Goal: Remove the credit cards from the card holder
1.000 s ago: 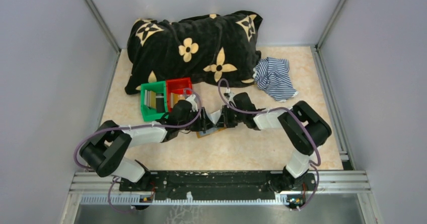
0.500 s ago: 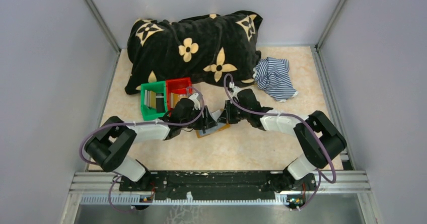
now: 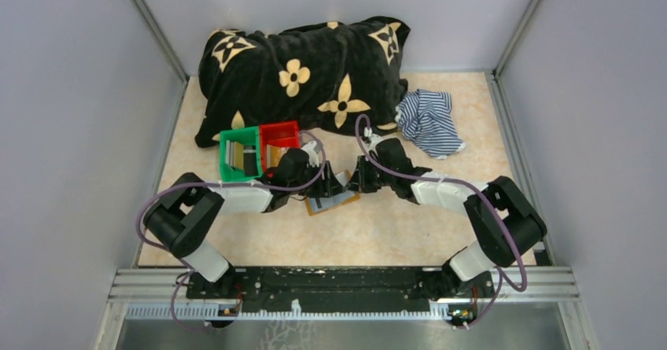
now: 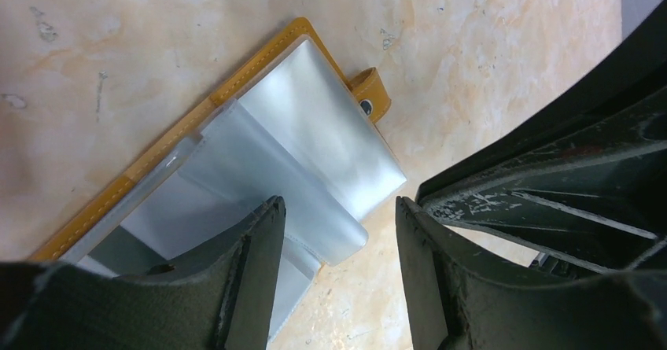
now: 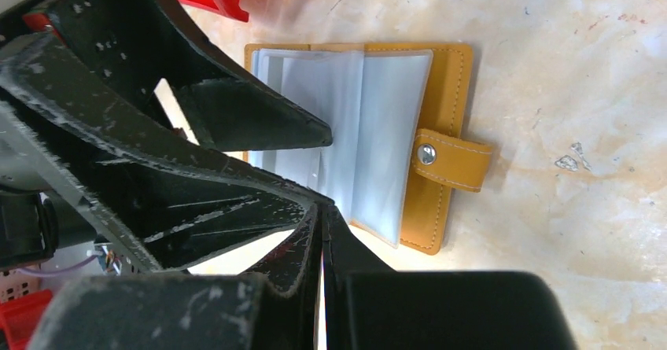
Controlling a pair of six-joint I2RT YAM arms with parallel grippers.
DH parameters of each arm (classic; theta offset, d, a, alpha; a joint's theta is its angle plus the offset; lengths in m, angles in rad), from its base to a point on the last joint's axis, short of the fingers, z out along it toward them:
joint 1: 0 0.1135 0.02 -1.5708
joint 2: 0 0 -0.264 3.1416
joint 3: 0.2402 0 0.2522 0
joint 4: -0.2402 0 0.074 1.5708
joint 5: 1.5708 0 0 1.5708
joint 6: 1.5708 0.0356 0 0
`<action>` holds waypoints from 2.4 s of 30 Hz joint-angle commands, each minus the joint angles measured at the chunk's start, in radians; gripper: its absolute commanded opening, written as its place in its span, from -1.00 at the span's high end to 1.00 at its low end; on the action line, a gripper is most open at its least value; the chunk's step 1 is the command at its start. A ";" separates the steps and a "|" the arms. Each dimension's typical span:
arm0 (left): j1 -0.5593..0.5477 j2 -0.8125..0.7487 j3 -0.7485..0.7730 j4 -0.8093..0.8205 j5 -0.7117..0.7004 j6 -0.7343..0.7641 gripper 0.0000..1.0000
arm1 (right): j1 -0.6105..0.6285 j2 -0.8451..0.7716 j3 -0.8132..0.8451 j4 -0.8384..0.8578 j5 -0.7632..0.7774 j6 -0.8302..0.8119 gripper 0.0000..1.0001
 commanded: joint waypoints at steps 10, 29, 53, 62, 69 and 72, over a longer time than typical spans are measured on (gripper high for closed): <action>-0.002 0.058 0.045 0.084 0.053 -0.005 -0.20 | -0.010 -0.140 -0.010 -0.071 -0.041 -0.108 1.00; -0.001 0.033 0.042 0.074 0.023 -0.020 -0.22 | 0.038 0.054 -0.068 0.189 -0.124 -0.031 1.00; 0.000 0.041 0.024 0.074 0.026 -0.017 -0.22 | 0.049 0.224 0.004 0.315 -0.169 0.016 1.00; 0.003 0.057 0.026 0.085 0.029 -0.017 -0.22 | 0.049 0.110 0.030 0.223 -0.167 -0.010 1.00; 0.010 0.029 0.019 0.075 0.024 -0.018 -0.22 | 0.039 0.197 0.041 0.279 -0.174 -0.006 1.00; 0.013 0.004 0.006 0.076 0.007 -0.016 -0.22 | 0.037 0.225 0.046 0.300 -0.175 -0.007 1.00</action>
